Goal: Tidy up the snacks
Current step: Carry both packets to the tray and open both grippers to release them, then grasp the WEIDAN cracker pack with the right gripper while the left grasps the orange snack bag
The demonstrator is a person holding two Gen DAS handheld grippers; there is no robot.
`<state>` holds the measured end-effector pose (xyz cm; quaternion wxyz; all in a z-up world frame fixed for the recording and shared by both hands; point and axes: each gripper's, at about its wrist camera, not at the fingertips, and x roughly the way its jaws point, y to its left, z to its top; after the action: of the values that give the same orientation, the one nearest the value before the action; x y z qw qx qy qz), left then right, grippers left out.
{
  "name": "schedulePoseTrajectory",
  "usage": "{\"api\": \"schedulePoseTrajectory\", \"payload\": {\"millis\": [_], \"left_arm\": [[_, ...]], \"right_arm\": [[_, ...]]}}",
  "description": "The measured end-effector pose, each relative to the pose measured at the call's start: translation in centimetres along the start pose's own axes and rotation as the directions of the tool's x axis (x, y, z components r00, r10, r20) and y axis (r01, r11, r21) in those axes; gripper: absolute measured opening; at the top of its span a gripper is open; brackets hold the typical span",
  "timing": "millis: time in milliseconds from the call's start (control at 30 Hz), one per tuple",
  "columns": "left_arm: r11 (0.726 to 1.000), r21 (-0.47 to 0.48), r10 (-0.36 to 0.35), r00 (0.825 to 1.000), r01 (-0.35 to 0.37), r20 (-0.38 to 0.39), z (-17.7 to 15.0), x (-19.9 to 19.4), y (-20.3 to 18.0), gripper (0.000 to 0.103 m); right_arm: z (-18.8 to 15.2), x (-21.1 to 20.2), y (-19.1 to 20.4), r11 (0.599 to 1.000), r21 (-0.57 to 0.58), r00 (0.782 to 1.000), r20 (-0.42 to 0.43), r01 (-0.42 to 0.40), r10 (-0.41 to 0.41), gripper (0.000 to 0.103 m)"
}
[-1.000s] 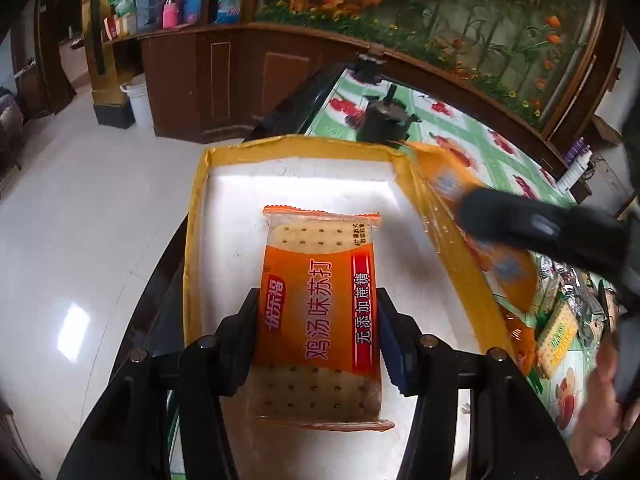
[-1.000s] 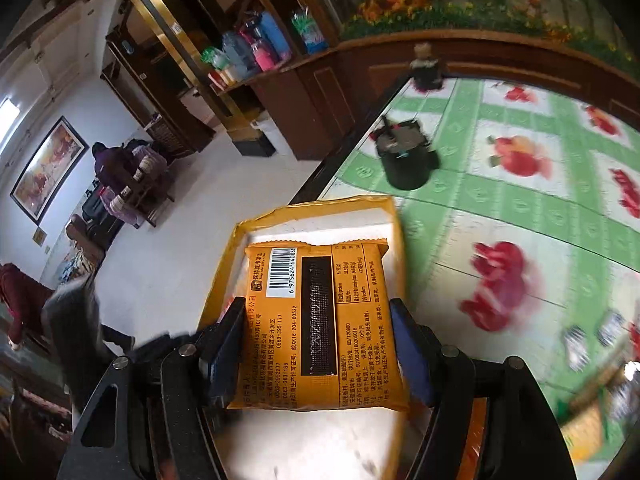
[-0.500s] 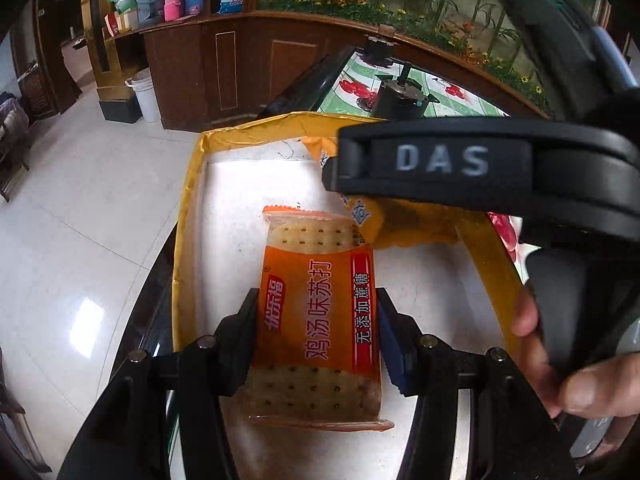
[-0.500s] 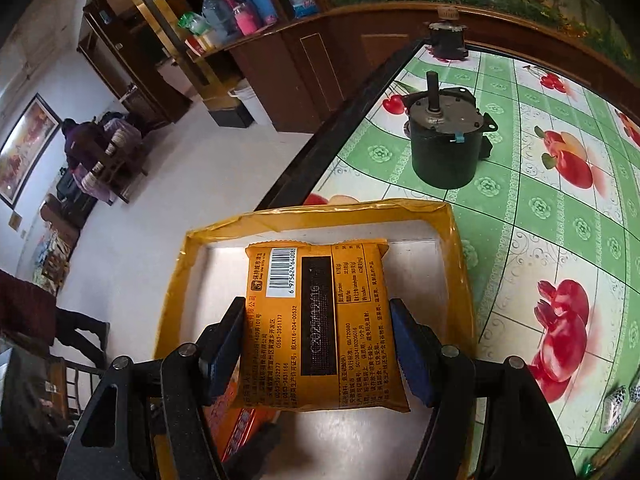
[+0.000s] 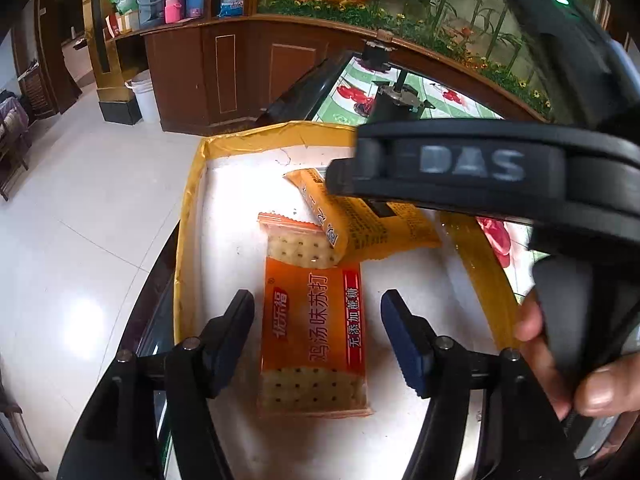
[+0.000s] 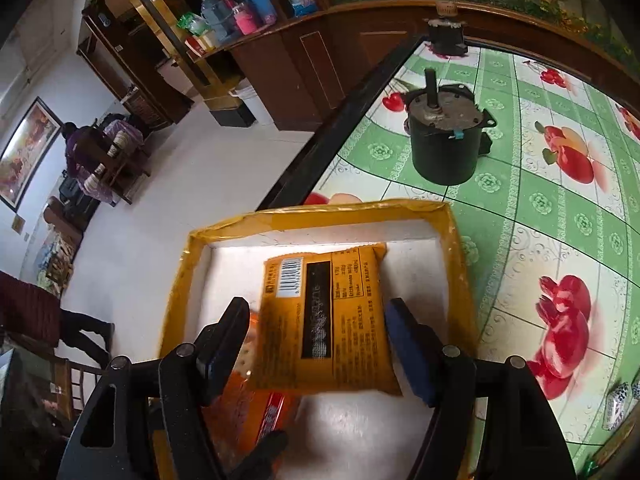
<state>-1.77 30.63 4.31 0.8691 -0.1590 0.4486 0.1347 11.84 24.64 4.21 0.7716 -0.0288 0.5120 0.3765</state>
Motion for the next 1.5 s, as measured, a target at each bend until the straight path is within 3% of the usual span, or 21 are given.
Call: {"api": "schedulePoseTrajectory", "payload": {"millis": [300,567,700,900,1033,1133,1233,1367,1500], "left_arm": [[1.0,0.007,-0.029,0.998,0.029,0.048,-1.0,-3.0,-1.1,0.066],[0.995,0.052,-0.092,0.993,0.088,0.077,-2.5,-5.0,-5.0,0.066],[0.987,0.11,-0.123,0.99,0.114,0.071,-2.9,-5.5,-7.9,0.066],[0.974,0.177,-0.152,0.987,0.142,0.049,-3.7,-5.6,-11.5,0.066],[0.966,0.196,-0.174,0.985,0.167,0.018,-4.2,-5.2,-13.0,0.066],[0.962,0.201,-0.186,0.982,0.185,-0.013,-4.0,-4.3,-14.6,0.066],[0.961,0.198,-0.186,0.982,0.191,-0.046,-3.7,-3.1,-16.0,0.066],[0.965,0.2,-0.157,0.985,0.168,-0.069,-3.7,-1.9,-17.1,0.067],[0.969,0.199,-0.136,0.987,0.15,-0.083,-3.2,-1.2,-17.7,0.072]], "right_arm": [[-3.3,-7.0,-3.5,0.994,0.017,0.992,0.06,-0.11,0.109,0.075],[-7.8,-10.6,-12.4,0.997,0.053,0.998,0.036,0.058,-0.06,0.075],[-9.9,-11.5,-15.5,0.994,0.064,0.996,0.001,0.086,-0.086,0.075],[-15.2,-14.0,-16.2,0.995,-0.02,0.993,-0.056,0.1,-0.101,0.075],[-20.3,-16.1,-16.9,0.997,-0.057,0.992,-0.108,0.053,-0.059,0.075],[-22.6,-17.8,-16.8,0.994,-0.102,0.997,-0.071,0.029,-0.037,0.075],[-23.2,-18.8,-16.3,0.986,-0.156,0.998,-0.009,0.059,-0.061,0.081],[-22.7,-18.1,-15.6,0.981,-0.175,0.997,0.014,0.083,-0.082,0.082],[-22.3,-16.3,-14.6,0.958,-0.229,0.985,0.025,0.17,-0.169,0.08]]}}
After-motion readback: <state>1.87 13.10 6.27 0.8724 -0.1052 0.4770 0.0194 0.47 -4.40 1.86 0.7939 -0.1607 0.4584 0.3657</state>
